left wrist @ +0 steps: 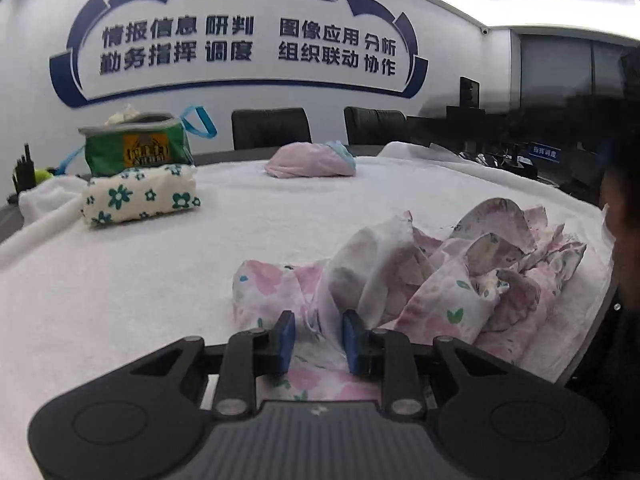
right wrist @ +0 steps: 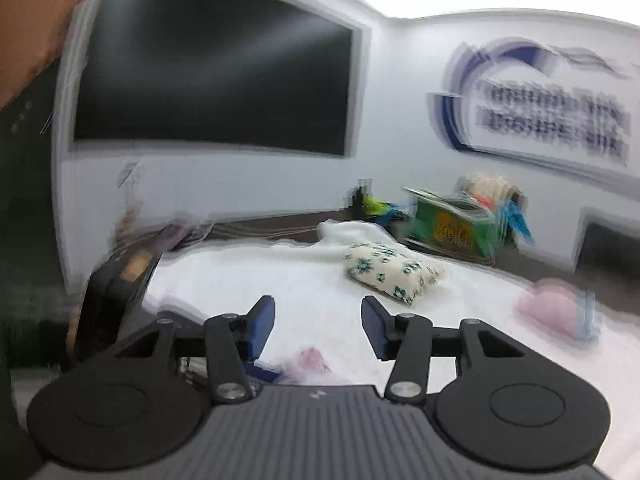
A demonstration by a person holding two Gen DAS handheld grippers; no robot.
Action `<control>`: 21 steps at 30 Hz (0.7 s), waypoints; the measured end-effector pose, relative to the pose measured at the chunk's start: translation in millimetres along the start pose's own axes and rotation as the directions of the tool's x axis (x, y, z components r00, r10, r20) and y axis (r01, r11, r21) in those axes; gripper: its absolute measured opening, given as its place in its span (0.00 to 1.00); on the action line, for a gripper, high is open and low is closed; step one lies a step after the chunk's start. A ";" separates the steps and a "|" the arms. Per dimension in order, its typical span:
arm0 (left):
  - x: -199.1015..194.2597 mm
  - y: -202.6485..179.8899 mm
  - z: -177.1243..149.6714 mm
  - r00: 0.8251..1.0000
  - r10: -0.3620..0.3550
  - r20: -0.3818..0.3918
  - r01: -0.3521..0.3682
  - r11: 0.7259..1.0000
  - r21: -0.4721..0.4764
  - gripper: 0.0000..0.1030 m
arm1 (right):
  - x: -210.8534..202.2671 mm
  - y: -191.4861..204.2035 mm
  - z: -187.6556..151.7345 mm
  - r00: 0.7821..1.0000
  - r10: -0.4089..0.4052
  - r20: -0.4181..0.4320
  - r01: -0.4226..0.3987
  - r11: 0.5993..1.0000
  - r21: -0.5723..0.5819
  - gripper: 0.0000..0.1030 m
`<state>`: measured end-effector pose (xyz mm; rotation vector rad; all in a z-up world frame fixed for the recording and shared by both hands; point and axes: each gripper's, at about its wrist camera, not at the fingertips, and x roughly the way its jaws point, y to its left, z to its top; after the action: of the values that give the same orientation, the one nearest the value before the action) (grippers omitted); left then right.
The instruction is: Fold clothes
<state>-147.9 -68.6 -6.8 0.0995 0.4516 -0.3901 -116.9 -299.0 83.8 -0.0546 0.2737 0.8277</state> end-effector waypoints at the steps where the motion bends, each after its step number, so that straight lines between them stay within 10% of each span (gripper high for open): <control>1: -0.2 -3.3 -0.2 1.000 0.010 0.005 -0.010 1.000 0.010 0.23 | 8.9 -1.8 -12.8 0.999 -0.037 -0.011 0.038 0.996 0.076 0.41; 5: 2.5 -7.3 1.2 1.000 0.027 0.010 -0.028 0.999 0.038 0.23 | 33.0 -16.7 -62.0 0.989 -0.122 -0.085 0.145 0.925 0.352 0.19; 8: 2.1 -8.5 0.7 1.000 0.028 0.009 -0.029 0.998 0.053 0.24 | 31.3 -12.4 -80.8 0.975 -0.198 -0.105 0.222 0.915 0.338 0.11; 15: -12.8 9.1 26.5 0.993 -0.103 -0.056 0.104 0.994 0.016 0.25 | -5.9 -17.6 -76.4 0.928 -0.357 -0.105 0.372 0.895 0.247 0.12; 17: -25.1 23.3 50.0 0.979 -0.196 -0.047 0.197 0.980 0.016 0.41 | -22.9 -17.0 -66.2 0.911 -0.405 -0.077 0.411 0.880 0.237 0.23; 21: -20.8 20.7 109.7 0.964 -0.251 -0.085 0.265 0.922 0.281 0.56 | -80.4 -41.3 -51.7 0.846 -0.526 -0.083 0.514 0.765 0.388 0.38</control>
<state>-112.6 -61.9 100.9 0.3382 0.4534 -0.7156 -149.6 -392.9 52.5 0.2583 0.3724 0.2009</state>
